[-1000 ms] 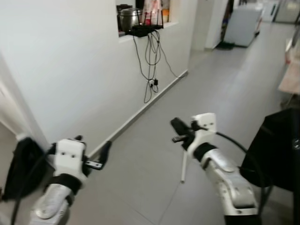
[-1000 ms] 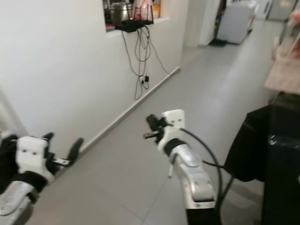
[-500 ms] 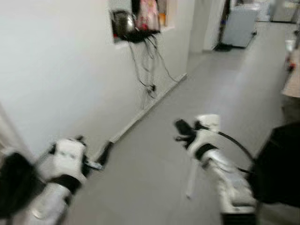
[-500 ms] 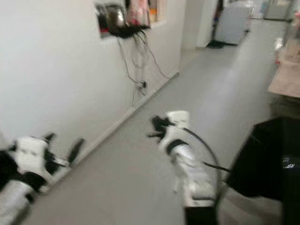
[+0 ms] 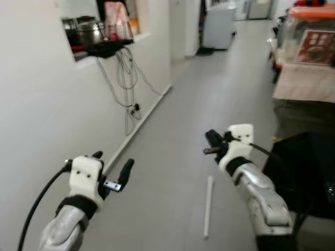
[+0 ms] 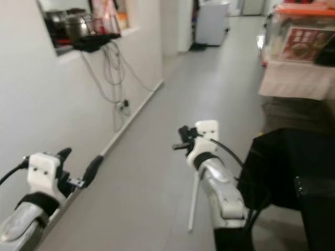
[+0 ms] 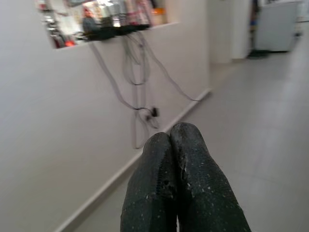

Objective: Building children table

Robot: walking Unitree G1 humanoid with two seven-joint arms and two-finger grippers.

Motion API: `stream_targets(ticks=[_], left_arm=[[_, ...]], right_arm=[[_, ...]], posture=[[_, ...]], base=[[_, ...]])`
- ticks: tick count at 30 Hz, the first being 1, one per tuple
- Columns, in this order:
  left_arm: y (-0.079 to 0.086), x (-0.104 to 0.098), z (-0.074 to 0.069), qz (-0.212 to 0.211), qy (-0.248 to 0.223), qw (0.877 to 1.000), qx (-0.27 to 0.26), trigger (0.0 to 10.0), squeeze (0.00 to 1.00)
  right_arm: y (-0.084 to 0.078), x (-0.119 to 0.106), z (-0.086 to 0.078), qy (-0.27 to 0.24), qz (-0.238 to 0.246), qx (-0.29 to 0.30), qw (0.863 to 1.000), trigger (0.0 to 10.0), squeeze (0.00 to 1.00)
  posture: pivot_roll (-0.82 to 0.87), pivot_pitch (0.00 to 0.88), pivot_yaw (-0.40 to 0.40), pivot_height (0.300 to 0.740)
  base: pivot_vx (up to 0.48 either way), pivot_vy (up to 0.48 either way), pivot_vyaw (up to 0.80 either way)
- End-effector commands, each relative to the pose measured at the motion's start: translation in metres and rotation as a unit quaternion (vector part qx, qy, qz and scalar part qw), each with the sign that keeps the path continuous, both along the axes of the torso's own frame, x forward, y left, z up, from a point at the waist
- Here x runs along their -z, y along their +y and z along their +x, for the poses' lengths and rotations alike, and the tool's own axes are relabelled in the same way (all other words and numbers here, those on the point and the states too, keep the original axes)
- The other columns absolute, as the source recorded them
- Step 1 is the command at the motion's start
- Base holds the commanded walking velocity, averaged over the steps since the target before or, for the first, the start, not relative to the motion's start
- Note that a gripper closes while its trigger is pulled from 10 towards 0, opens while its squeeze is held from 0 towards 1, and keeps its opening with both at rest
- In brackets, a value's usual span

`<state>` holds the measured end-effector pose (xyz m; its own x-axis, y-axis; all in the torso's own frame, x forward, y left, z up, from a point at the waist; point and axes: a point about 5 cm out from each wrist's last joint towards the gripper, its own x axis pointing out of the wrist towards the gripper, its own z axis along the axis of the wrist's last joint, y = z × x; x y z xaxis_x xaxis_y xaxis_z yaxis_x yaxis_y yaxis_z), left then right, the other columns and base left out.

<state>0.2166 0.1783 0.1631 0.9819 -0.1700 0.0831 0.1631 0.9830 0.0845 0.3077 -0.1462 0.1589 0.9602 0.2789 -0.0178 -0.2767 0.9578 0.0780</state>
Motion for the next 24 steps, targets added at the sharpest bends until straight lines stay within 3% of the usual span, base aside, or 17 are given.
stream_targets(ticks=[1,14,20,24], left_arm=[[-0.0028,-0.0015,0.0004,-0.001,-0.003,1.0,0.008,10.0,0.0],[-0.0037,-0.001,0.0016,-0.002,-0.004,1.0,0.01,10.0,0.0],[-0.0045,-0.0009,0.0027,-0.003,-0.005,1.0,0.011,10.0,0.0],[-0.0048,-0.0009,0.003,-0.003,-0.006,1.0,0.012,10.0,0.0]], right_arm=[[-0.0076,-0.0009,0.0007,-0.004,-0.003,0.015,1.0,10.0,0.0],[-0.0083,-0.0033,0.0018,-0.018,-0.01,0.019,1.0,10.0,0.0],[-0.0086,-0.0047,0.0018,-0.025,-0.015,0.019,0.999,10.0,0.0],[-0.0067,-0.0041,0.0013,-0.025,-0.021,0.011,0.999,10.0,0.0]], posture=[[0.01,0.0,0.025,0.74],[0.0,0.0,0.024,0.74],[0.0,0.0,0.024,0.74],[0.0,0.0,0.024,0.74]], base=[[0.337,0.0,-0.8],[0.336,0.0,-0.8],[0.336,0.0,0.0],[0.335,0.0,-0.8]])
